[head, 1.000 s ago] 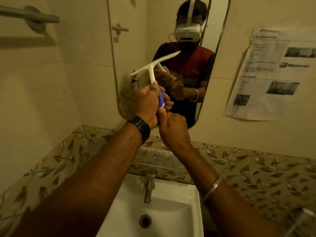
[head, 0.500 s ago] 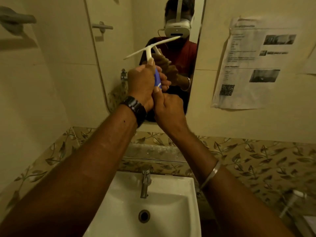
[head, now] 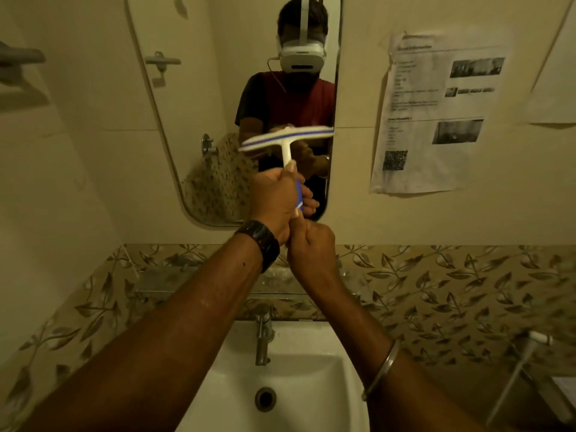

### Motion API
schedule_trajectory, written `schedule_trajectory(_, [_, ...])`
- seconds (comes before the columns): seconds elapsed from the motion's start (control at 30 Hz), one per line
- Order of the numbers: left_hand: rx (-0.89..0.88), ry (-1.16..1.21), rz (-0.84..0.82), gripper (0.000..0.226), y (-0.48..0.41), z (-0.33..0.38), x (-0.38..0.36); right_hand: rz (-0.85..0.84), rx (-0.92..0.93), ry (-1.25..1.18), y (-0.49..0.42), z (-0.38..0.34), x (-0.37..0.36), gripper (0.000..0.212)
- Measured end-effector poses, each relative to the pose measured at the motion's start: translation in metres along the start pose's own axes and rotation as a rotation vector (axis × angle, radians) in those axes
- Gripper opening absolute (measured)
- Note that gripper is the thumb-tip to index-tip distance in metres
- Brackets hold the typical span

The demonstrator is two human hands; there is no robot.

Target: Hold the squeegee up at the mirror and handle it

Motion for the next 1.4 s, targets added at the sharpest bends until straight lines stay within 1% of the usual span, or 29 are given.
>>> schedule_trajectory(0.1, [-0.096, -0.023, -0.029, 0.038, -0.01, 0.042, -0.02, 0.04, 0.005, -0.129, -0.028, -0.029, 0.011, 0.053])
schedule_trajectory(0.17, [-0.106, -0.061, -0.03, 0.038, -0.018, 0.064, -0.03, 0.077, -0.004, -0.184, -0.045, -0.042, 0.012, 0.054])
schedule_trajectory(0.23, [-0.087, -0.098, -0.051, 0.037, -0.024, 0.069, -0.034, 0.11, -0.041, -0.221, -0.051, -0.042, 0.008, 0.055])
schedule_trajectory(0.33, [-0.043, -0.099, -0.072, 0.037, -0.024, 0.048, -0.028, 0.132, -0.099, -0.266, -0.035, -0.022, -0.005, 0.058])
schedule_trajectory(0.43, [-0.046, -0.21, -0.034, 0.037, -0.016, 0.014, -0.008, 0.153, -0.195, -0.28, -0.003, 0.006, -0.027, 0.057])
schedule_trajectory(0.53, [-0.002, -0.296, -0.025, 0.037, -0.008, -0.012, 0.022, 0.136, -0.28, -0.299, 0.029, 0.02, -0.055, 0.056])
schedule_trajectory(0.63, [0.028, -0.318, -0.047, 0.037, 0.0, -0.013, 0.039, 0.116, -0.283, -0.324, 0.042, 0.014, -0.071, 0.055])
schedule_trajectory(0.7, [-0.047, -0.361, -0.082, 0.036, 0.0, 0.007, 0.031, 0.152, -0.242, -0.354, 0.033, -0.002, -0.065, 0.05])
schedule_trajectory(0.8, [-0.175, -0.433, -0.139, 0.033, -0.006, 0.047, 0.003, 0.246, -0.203, -0.41, 0.003, -0.024, -0.048, 0.049])
schedule_trajectory(0.9, [-0.203, -0.494, -0.154, 0.032, -0.016, 0.068, -0.012, 0.282, -0.221, -0.439, -0.018, -0.035, -0.043, 0.053])
schedule_trajectory(0.97, [-0.205, -0.566, -0.148, 0.032, -0.022, 0.061, -0.009, 0.283, -0.266, -0.452, -0.017, -0.029, -0.053, 0.053])
schedule_trajectory(1.03, [-0.202, -0.623, -0.139, 0.032, -0.024, 0.045, 0.003, 0.291, -0.337, -0.493, -0.005, -0.018, -0.07, 0.047])
schedule_trajectory(1.13, [-0.148, -0.656, -0.117, 0.031, -0.025, 0.015, 0.036, 0.275, -0.426, -0.531, 0.019, -0.002, -0.101, 0.042])
schedule_trajectory(1.3, [-0.057, -0.715, -0.093, 0.031, -0.018, -0.013, 0.089, 0.195, -0.515, -0.505, 0.058, 0.006, -0.139, 0.043])
schedule_trajectory(1.37, [-0.058, -0.704, -0.099, 0.032, -0.013, -0.01, 0.094, 0.202, -0.527, -0.507, 0.063, 0.001, -0.14, 0.046])
schedule_trajectory(1.4, [-0.073, -0.684, -0.108, 0.033, -0.01, -0.004, 0.091, 0.217, -0.504, -0.511, 0.062, -0.004, -0.137, 0.046])
Point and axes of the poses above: each hand's wrist, its own y-axis away from the middle knuckle, its own x-axis out of the back of the hand, z = x × y, the point moved 4 cm from there along -y, towards the middle knuckle
